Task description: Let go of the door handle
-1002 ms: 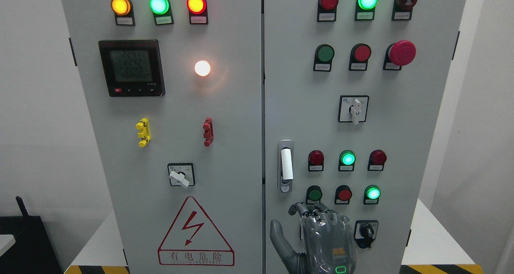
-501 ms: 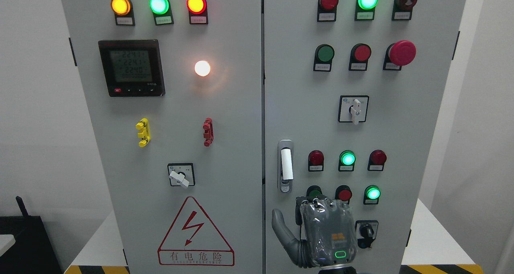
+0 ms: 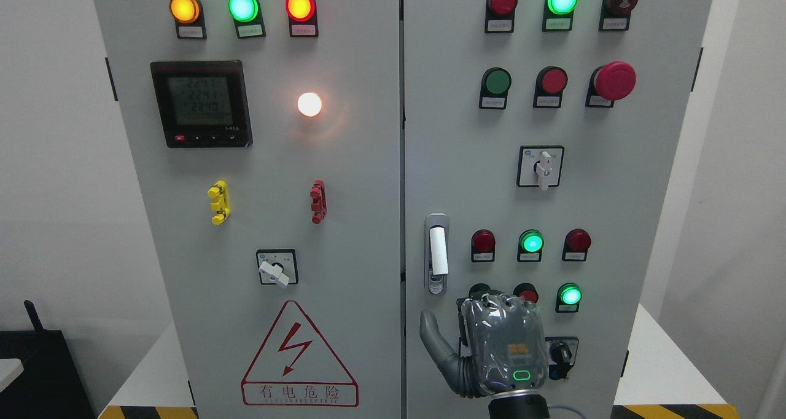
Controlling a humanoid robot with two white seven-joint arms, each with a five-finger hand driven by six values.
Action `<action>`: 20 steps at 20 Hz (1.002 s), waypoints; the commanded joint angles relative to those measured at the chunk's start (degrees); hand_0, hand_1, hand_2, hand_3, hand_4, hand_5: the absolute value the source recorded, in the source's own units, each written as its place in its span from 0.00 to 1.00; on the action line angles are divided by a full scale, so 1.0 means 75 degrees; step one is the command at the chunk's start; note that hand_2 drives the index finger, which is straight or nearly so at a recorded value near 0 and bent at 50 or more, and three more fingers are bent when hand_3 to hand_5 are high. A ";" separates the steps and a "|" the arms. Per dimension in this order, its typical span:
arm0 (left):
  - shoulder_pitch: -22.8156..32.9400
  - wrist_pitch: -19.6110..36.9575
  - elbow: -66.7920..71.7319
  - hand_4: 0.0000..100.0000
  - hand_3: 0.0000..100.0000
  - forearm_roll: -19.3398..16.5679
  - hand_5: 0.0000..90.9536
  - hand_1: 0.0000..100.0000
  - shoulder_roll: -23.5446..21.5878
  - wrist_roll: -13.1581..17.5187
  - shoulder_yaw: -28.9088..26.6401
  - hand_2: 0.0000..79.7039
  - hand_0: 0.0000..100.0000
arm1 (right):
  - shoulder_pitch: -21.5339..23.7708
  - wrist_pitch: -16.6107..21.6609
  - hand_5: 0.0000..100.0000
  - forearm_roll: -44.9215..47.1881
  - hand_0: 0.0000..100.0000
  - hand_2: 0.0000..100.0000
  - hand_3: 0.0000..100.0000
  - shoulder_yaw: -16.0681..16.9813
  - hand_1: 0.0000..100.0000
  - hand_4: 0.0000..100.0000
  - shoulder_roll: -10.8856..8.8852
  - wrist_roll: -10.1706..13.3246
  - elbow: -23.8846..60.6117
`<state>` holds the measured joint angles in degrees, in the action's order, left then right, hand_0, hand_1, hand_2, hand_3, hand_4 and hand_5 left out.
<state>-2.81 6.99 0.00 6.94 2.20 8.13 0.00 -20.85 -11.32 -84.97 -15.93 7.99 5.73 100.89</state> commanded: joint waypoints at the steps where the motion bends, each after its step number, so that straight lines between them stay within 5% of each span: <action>1: 0.0000 -0.0006 0.0129 0.00 0.00 0.0000 0.00 0.39 0.0000 0.0006 -0.0082 0.00 0.12 | -0.0196 -0.0038 0.97 -0.0027 0.39 1.00 1.00 0.0132 0.00 0.94 -0.0035 -0.0108 -0.0070; 20: 0.0000 -0.0007 0.0129 0.00 0.00 0.0000 0.00 0.39 0.0000 0.0006 -0.0082 0.00 0.12 | -0.0536 -0.0038 0.97 -0.0027 0.39 0.99 1.00 0.0038 0.00 1.00 0.0024 -0.0272 -0.0151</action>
<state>-2.81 6.99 0.00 6.94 2.20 8.13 0.00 -24.26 -11.65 -85.16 -15.52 8.10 3.90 100.24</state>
